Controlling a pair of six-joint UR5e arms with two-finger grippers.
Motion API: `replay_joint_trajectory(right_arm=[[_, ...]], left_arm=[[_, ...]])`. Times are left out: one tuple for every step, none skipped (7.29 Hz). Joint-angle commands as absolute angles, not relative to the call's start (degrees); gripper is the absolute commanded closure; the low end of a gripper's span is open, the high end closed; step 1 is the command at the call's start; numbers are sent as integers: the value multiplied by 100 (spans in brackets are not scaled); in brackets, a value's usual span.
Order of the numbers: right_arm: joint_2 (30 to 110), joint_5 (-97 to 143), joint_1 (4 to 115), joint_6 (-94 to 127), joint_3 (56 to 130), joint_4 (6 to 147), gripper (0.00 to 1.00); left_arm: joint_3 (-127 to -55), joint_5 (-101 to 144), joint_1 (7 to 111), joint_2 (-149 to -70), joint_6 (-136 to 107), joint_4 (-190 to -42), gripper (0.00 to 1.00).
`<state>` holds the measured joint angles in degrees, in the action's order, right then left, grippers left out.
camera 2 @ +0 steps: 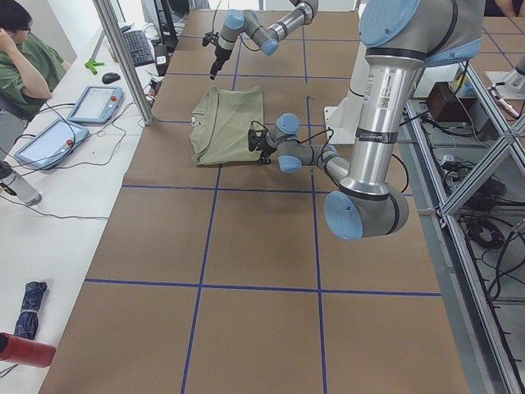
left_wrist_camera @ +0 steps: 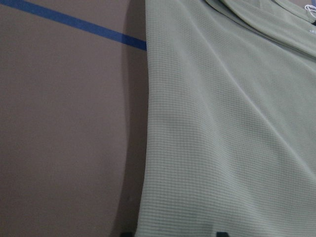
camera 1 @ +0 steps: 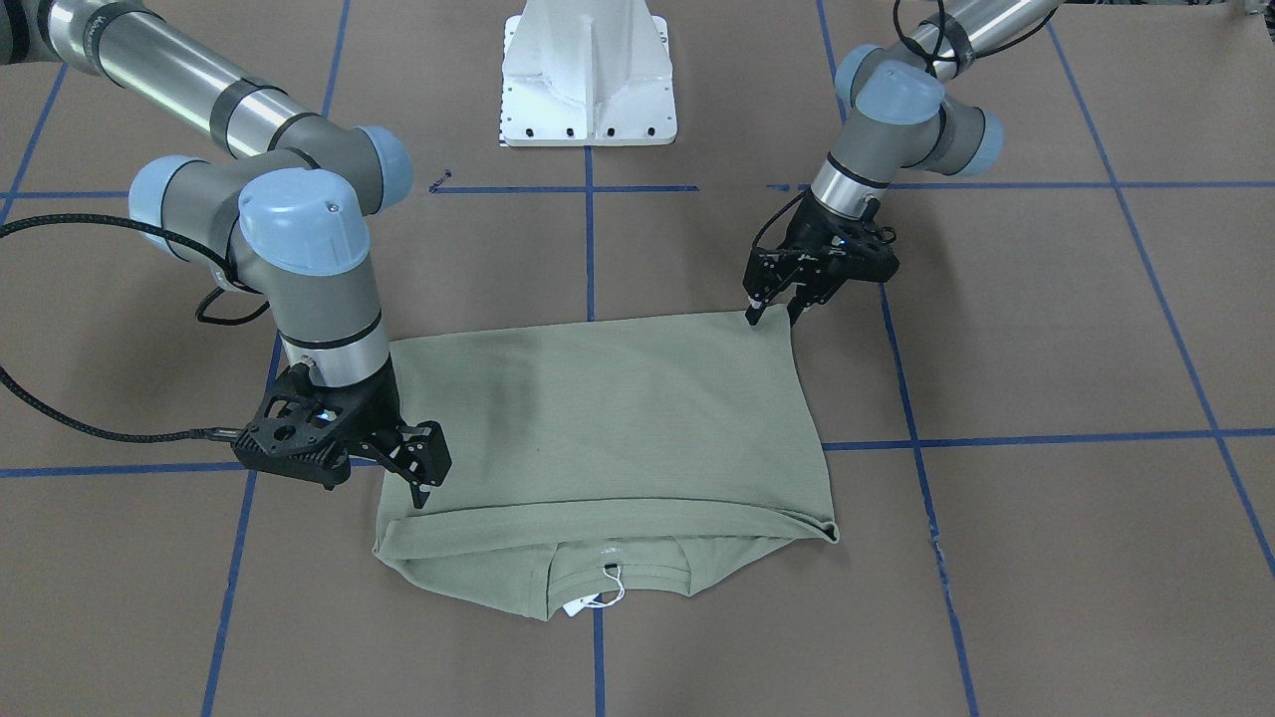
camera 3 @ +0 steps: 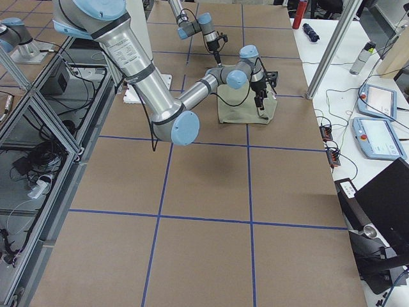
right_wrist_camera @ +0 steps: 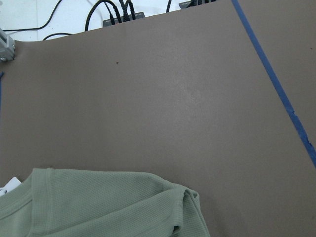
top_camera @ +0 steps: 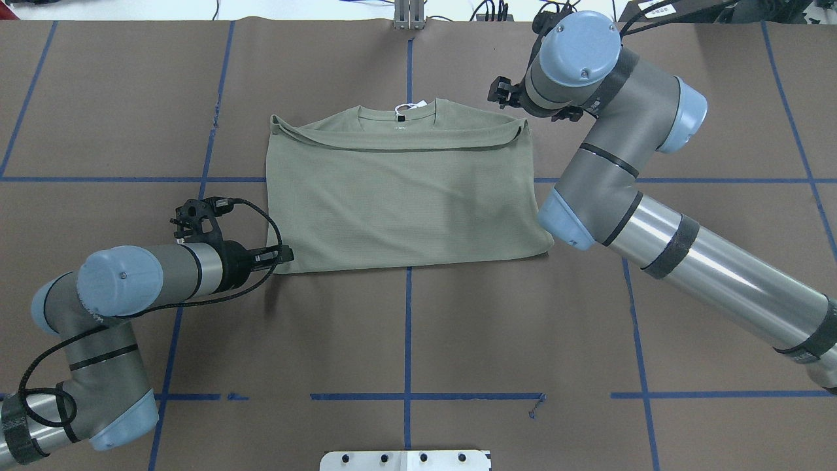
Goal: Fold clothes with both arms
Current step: 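Drag the folded shirt with the left gripper away from the robot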
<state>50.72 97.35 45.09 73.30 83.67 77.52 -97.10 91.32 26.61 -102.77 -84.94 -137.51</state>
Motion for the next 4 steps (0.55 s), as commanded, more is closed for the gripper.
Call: replay_joint_trajectory(right_arm=[[5071, 9738, 4509, 7330, 8376, 7743, 0], [5071, 9738, 4509, 7330, 8376, 7743, 0], [5080, 9738, 4509, 7330, 8376, 7743, 0], [5080, 9738, 4509, 7330, 8376, 7743, 0]], left_arm=[[-9712, 9105, 2646, -10248, -8464, -13746, 100], [-9773, 9097, 2680, -10248, -8429, -13737, 100], [-9782, 9105, 2750, -10231, -8281, -13737, 100], [-9808, 9123, 2951, -10004, -7679, -13755, 100]])
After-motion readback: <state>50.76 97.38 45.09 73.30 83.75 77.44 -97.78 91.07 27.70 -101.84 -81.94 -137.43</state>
